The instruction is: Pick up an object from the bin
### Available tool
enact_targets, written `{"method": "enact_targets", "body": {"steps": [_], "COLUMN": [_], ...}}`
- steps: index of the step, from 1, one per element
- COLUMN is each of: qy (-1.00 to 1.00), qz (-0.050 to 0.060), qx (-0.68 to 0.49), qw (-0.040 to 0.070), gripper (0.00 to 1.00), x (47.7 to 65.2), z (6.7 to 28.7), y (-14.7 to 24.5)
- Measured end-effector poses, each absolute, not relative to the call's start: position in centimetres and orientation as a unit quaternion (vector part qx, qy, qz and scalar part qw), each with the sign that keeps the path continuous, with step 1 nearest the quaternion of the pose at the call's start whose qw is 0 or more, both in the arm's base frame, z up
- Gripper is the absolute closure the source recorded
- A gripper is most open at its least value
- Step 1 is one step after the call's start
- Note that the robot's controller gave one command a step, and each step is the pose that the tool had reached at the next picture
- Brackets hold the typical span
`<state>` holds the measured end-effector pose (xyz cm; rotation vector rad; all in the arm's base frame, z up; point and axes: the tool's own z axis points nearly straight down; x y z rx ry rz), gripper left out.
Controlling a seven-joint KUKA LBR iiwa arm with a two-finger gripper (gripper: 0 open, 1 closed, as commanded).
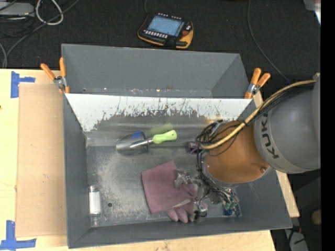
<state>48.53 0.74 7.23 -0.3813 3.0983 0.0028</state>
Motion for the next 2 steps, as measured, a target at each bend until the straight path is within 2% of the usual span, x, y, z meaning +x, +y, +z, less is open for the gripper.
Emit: {"method": "enact_targets", "body": {"steps": [1, 2], "qy": [0.989, 0.989], "qz": [0.002, 0.002], "qx": [-0.145, -0.145], "qw": [0.002, 0.002], "gripper": [1.00, 1.00], "x": [49.26, 49.26], "z": [7.01, 7.02], "y": [0.91, 0.91]}}
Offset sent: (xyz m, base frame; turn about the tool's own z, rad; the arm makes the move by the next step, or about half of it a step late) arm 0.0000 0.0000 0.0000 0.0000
